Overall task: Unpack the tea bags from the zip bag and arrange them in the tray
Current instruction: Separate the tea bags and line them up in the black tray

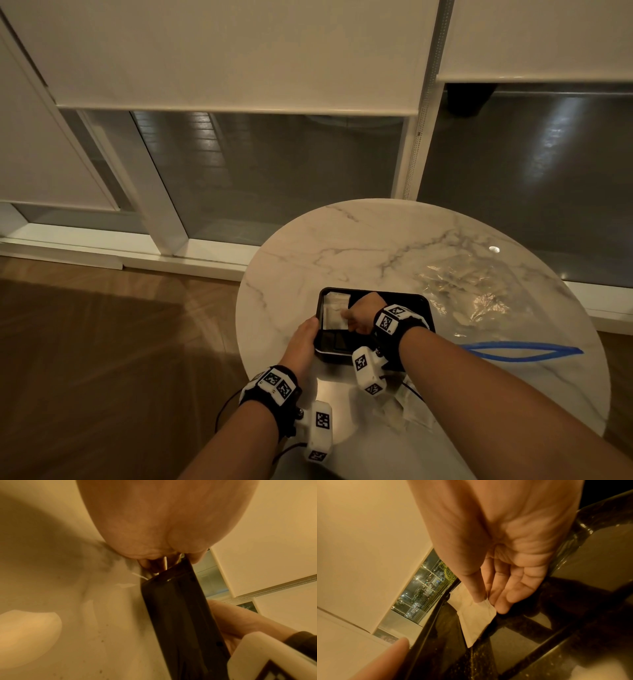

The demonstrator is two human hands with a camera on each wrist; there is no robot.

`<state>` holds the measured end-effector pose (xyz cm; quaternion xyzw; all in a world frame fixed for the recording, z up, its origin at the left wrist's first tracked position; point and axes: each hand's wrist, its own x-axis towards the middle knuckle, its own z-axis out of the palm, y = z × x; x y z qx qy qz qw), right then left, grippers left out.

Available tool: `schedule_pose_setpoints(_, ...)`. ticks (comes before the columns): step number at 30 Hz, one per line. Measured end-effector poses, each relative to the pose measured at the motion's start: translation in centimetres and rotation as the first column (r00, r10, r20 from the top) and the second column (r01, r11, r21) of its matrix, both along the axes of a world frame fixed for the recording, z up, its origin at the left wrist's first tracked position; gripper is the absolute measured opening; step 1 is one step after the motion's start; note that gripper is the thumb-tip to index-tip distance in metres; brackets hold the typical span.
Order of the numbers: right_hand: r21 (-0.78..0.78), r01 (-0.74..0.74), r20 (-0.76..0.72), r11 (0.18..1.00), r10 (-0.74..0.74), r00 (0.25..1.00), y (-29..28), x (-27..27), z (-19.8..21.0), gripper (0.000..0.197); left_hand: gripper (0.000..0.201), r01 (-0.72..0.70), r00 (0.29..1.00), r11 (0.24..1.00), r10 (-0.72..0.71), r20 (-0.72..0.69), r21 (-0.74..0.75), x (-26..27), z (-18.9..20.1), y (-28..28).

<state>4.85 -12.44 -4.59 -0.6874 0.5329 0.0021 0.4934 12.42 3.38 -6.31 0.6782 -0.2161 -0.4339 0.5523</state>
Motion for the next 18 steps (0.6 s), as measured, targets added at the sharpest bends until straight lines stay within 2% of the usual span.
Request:
schedule_pose_setpoints(5,0.017,-0.060,0.017,0.998,0.059,0.998,-0.4,-0.3,0.2,0.018,0.043,-0.012,0.999,1.000,0.012,-0.030,0.000,-0.2,0.4,0.1)
schedule_pose_setpoints(9,-0.043,-0.135,-0.079,0.990,0.132,0.988,0.1,-0.3,0.6,0.028,0.036,-0.016,0.994,1.000,0.015,-0.105,-0.008,-0.5,1.2,0.2)
schedule_pose_setpoints(15,-0.026,-0.141,-0.096,0.990,0.138,0.986,-0.1,-0.3,0.5,0.023,0.037,0.003,0.989,0.998,-0.012,-0.150,-0.065,-0.8,1.5,0.5)
schedule_pose_setpoints(18,-0.020,-0.131,-0.065,0.991,0.130,0.989,0.0,-0.3,0.4,0.022,0.036,0.029,0.992,0.996,-0.039,-0.118,-0.086,-1.2,2.4,0.8)
